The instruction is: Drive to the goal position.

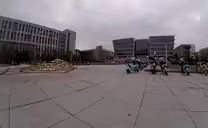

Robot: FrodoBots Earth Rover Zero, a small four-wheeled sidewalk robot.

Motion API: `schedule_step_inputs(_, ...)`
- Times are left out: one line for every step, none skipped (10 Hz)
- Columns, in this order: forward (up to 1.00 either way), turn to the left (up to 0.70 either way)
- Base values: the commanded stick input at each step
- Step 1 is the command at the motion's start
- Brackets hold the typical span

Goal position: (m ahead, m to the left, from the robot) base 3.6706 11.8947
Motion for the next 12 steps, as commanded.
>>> schedule_step_inputs(0.0, 0.0)
schedule_step_inputs(0.0, 0.0)
schedule_step_inputs(0.0, 0.0)
schedule_step_inputs(0.0, 0.0)
schedule_step_inputs(0.0, 0.45)
schedule_step_inputs(0.0, 0.45)
schedule_step_inputs(0.0, 0.45)
schedule_step_inputs(0.0, 0.45)
schedule_step_inputs(0.0, 0.45)
schedule_step_inputs(0.0, 0.45)
schedule_step_inputs(0.0, 0.45)
schedule_step_inputs(0.0, 0.45)
